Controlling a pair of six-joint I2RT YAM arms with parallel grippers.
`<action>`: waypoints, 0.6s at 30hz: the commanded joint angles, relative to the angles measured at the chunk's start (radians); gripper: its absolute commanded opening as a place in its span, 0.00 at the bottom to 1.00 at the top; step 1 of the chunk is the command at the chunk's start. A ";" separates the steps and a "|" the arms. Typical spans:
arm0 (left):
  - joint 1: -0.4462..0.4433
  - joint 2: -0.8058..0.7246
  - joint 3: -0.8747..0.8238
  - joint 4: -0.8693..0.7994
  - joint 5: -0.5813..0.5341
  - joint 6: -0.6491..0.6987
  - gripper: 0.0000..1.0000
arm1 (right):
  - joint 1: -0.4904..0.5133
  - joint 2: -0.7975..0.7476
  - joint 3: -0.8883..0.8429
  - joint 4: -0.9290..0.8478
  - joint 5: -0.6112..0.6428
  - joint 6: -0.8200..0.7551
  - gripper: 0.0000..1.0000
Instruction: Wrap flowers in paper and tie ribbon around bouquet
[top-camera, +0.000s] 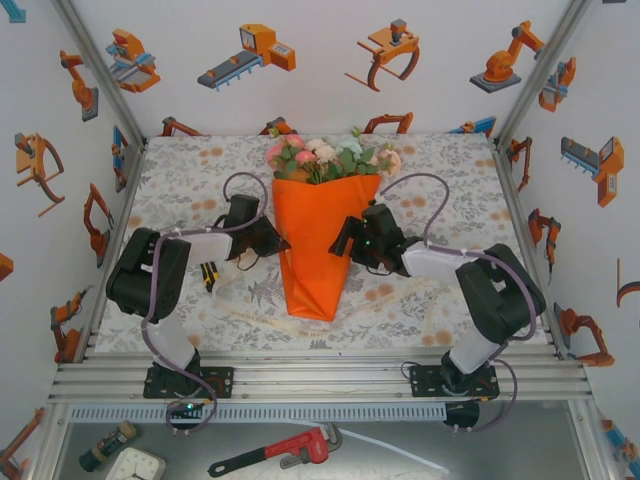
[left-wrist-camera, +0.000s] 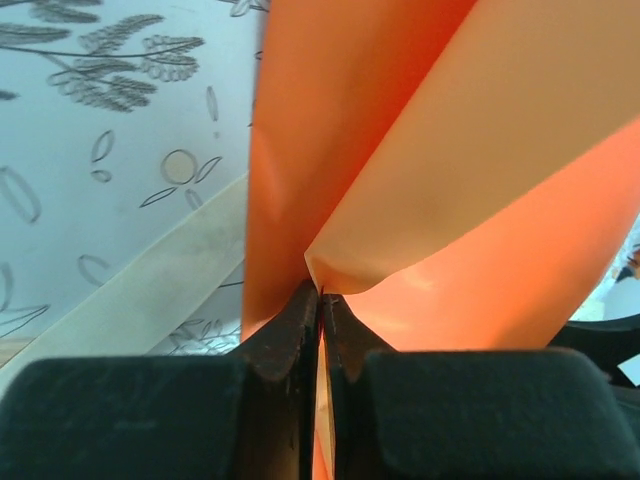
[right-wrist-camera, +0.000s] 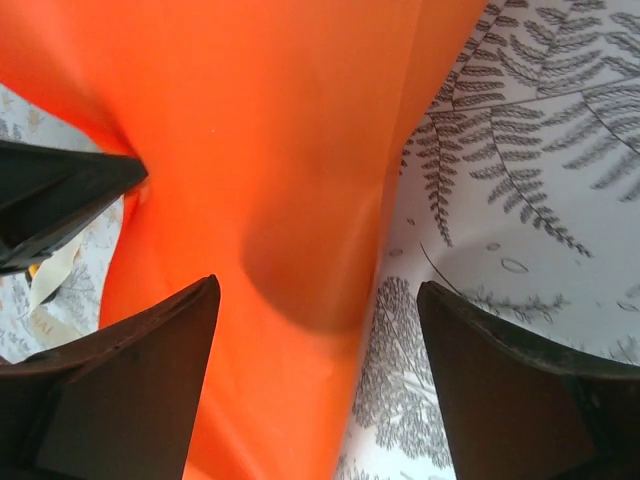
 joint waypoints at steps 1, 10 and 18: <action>0.007 -0.051 -0.019 0.008 -0.066 0.060 0.23 | 0.018 0.050 0.014 0.148 -0.003 -0.030 0.58; -0.001 -0.279 -0.085 -0.118 -0.159 0.110 0.64 | 0.019 0.073 0.009 0.175 0.017 -0.063 0.11; -0.066 -0.277 -0.037 -0.346 -0.157 0.114 0.93 | 0.019 0.061 0.017 0.157 0.017 -0.077 0.08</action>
